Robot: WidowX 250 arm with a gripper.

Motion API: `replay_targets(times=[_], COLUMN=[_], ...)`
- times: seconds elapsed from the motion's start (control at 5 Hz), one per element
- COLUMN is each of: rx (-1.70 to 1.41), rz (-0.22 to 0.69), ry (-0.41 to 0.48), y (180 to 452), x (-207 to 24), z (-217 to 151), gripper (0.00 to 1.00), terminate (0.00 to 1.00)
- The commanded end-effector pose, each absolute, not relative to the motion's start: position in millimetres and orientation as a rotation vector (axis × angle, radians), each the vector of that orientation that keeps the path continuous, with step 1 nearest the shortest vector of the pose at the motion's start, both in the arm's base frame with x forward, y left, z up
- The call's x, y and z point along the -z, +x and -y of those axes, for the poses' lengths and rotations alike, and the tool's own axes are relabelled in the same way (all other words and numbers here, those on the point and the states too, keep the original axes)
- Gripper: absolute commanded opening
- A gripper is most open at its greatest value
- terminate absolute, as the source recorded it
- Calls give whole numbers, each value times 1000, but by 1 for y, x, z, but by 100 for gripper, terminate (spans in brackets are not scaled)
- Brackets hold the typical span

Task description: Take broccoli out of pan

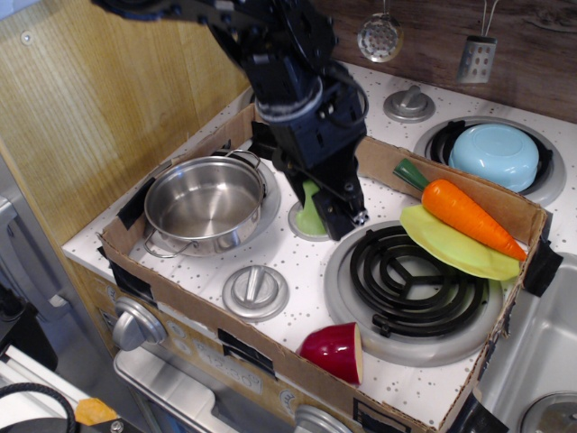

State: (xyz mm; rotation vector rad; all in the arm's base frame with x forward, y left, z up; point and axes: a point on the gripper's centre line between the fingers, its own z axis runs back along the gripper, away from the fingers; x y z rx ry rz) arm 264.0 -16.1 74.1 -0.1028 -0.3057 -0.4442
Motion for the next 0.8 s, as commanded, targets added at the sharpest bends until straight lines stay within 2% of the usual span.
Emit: replay_targets(times=[0.0, 0.6], rx=[441, 333], rz=[368, 457], ry=[-172, -194], y=[281, 274], x=[-67, -42], z=[49, 80], gripper=[0, 0], terminate=[0, 0])
